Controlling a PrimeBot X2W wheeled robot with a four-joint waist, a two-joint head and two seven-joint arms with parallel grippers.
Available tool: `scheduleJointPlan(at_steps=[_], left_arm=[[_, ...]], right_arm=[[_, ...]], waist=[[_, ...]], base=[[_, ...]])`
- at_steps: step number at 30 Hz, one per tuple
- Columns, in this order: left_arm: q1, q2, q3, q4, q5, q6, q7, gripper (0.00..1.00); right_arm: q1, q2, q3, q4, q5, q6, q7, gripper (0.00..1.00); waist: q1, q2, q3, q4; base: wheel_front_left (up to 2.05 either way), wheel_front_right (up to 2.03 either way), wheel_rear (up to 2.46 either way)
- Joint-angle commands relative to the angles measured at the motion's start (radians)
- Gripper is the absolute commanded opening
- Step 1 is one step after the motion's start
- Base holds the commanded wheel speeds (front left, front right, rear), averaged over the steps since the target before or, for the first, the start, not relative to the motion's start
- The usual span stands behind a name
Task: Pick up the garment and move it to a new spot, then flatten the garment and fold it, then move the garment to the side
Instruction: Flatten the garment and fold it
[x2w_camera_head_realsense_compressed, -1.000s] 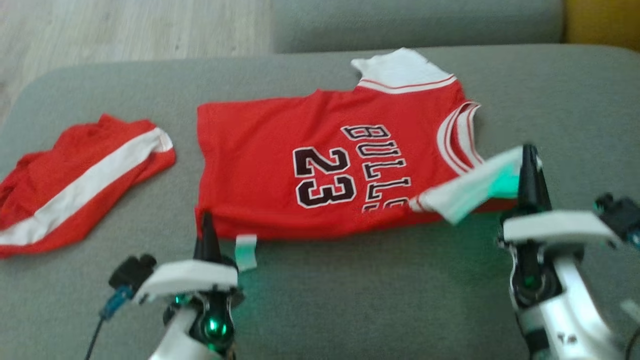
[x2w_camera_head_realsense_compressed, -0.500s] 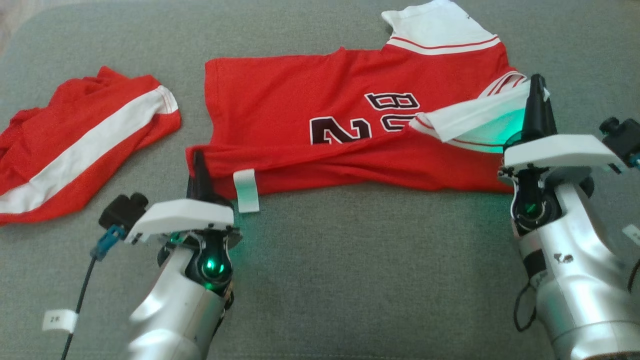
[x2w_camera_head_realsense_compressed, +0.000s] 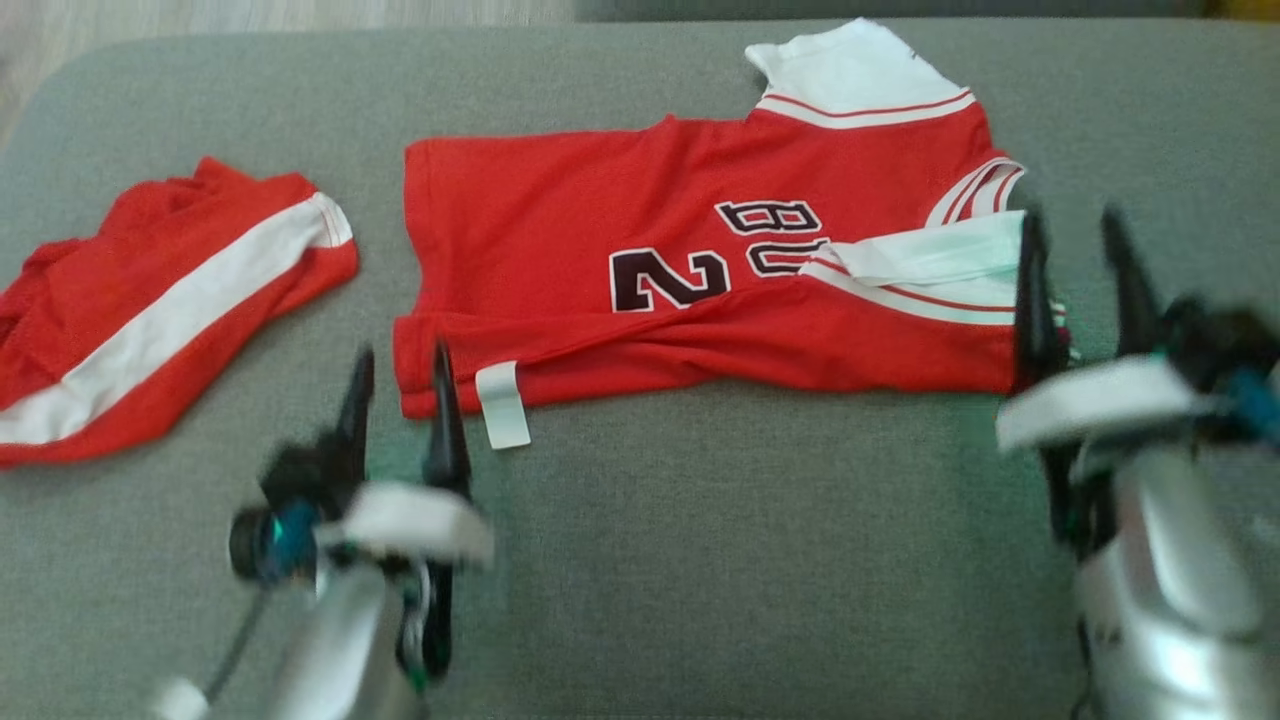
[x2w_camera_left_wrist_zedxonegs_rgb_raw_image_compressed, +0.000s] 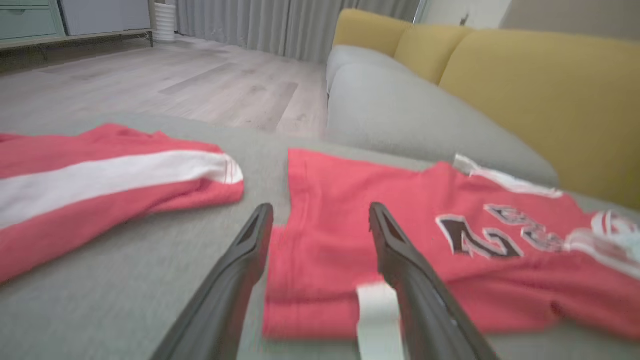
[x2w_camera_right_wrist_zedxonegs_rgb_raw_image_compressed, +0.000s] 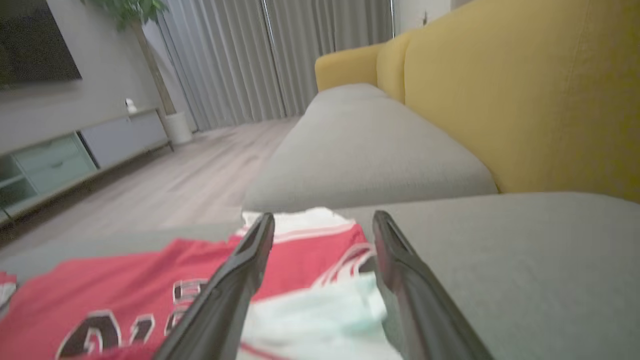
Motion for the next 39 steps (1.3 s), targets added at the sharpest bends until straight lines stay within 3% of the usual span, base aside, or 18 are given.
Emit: scheduleJointPlan(at_steps=[1,5,11,23,34,39], left_arm=[[0.024,0.018,0.040,-0.036,0.046,0.013,-0.005,1.00],[0.142,0.018,0.068,-0.055,0.211,0.032,-0.005,1.00],[0.238,0.018,0.110,-0.059,0.265,0.036,-0.005,1.00],[0.309,0.018,0.128,-0.068,0.231,0.029,-0.005,1.00],[0.137,0.018,0.149,0.066,0.186,-0.012,-0.005,1.00],[0.067,0.018,0.180,0.139,0.178,-0.011,-0.005,1.00]], right_arm=[[0.019,0.013,0.018,-0.041,-0.029,-0.001,-0.009,1.00],[0.131,0.027,0.005,-0.050,-0.107,-0.001,-0.009,1.00],[0.214,0.035,0.002,-0.033,-0.118,-0.001,-0.009,1.00],[0.277,0.036,0.044,-0.011,-0.061,-0.001,-0.009,1.00],[0.214,0.036,0.065,-0.032,-0.073,-0.001,-0.009,1.00],[0.195,0.036,0.071,-0.041,-0.077,-0.001,-0.009,1.00]], waist=[[0.0000,0.0000,-0.015,-0.004],[0.0000,0.0000,-0.054,-0.011],[0.0000,0.0000,-0.098,-0.020],[0.0000,0.0000,-0.142,-0.043],[0.0000,0.0000,-0.052,-0.093],[0.0000,0.0000,-0.019,-0.115]], base=[[0.00,0.00,0.00],[0.00,0.00,0.00],[0.00,0.00,0.00],[0.00,0.00,0.00],[0.00,0.00,0.00],[0.00,0.00,0.00]])
